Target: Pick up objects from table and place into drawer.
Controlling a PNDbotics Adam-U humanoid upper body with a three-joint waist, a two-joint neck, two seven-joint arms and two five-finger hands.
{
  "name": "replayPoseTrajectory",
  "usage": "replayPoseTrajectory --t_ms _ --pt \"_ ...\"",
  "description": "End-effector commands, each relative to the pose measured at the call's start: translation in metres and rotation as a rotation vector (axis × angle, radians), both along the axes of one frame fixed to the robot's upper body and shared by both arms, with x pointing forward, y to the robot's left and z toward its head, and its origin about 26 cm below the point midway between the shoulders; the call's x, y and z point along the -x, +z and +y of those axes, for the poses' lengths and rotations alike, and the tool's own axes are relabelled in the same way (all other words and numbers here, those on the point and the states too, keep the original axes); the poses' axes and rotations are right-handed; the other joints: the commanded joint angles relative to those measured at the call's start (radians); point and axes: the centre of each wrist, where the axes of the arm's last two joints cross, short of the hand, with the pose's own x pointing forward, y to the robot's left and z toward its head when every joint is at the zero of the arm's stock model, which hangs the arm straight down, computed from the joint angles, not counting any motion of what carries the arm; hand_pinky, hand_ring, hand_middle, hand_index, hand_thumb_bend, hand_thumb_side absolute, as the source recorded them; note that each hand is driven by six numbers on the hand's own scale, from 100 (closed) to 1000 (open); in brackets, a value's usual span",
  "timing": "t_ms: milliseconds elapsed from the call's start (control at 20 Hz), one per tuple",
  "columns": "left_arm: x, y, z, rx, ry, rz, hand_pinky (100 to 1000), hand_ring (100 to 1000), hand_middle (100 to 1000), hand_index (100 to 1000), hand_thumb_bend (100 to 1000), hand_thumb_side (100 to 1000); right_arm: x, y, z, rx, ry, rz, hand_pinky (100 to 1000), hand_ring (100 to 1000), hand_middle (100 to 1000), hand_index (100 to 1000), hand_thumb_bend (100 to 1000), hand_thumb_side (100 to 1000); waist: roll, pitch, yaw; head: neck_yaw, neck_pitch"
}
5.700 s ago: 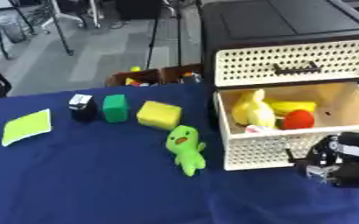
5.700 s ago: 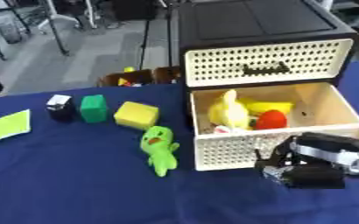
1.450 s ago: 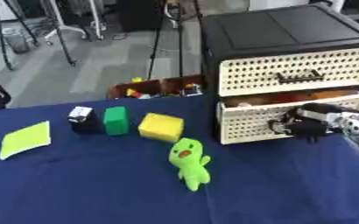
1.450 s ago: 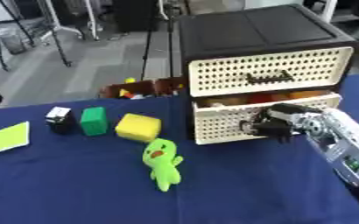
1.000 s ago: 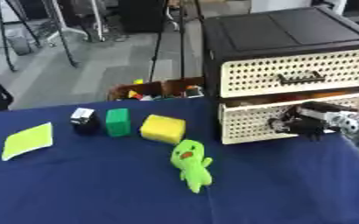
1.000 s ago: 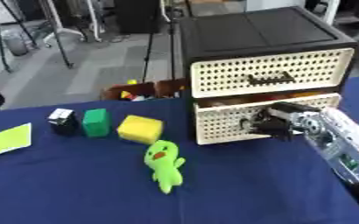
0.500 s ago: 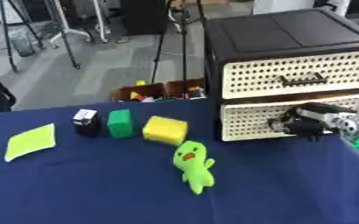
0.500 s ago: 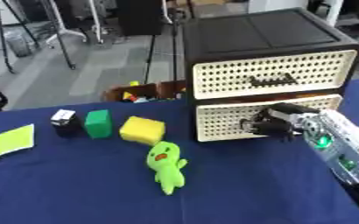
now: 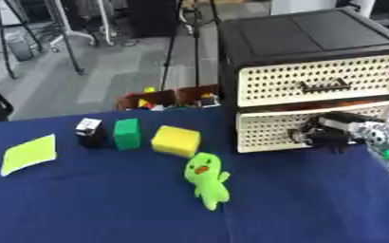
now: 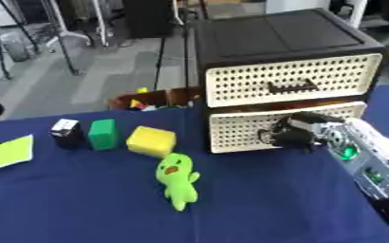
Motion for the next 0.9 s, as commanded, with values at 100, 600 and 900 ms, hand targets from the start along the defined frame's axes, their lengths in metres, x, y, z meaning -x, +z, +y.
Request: replayPoseTrajectory --t_ms 100,600,900 --pt "0.004 0.006 0.002 -0.012 0.002 -0.023 517 634 631 825 401 990 0.013 0.005 -0.005 0.028 0.016 0.009 542 845 898 919 277 991 0.001 -0.023 -0.006 0.007 -0.002" --pt "0.004 0.004 0.002 -0.014 -0.001 -0.014 519 636 631 825 400 990 0.043 0.023 0.004 0.038 0.089 -0.072 567 859 921 967 315 1000 0.004 -0.043 -0.023 0.01 -0.002" --pt "0.004 0.003 0.002 -0.013 -0.006 -0.01 520 636 626 820 398 991 0.046 0.018 0.004 0.09 0.088 -0.096 589 884 974 1000 342 1000 0.005 -0.047 -0.025 0.009 -0.009"
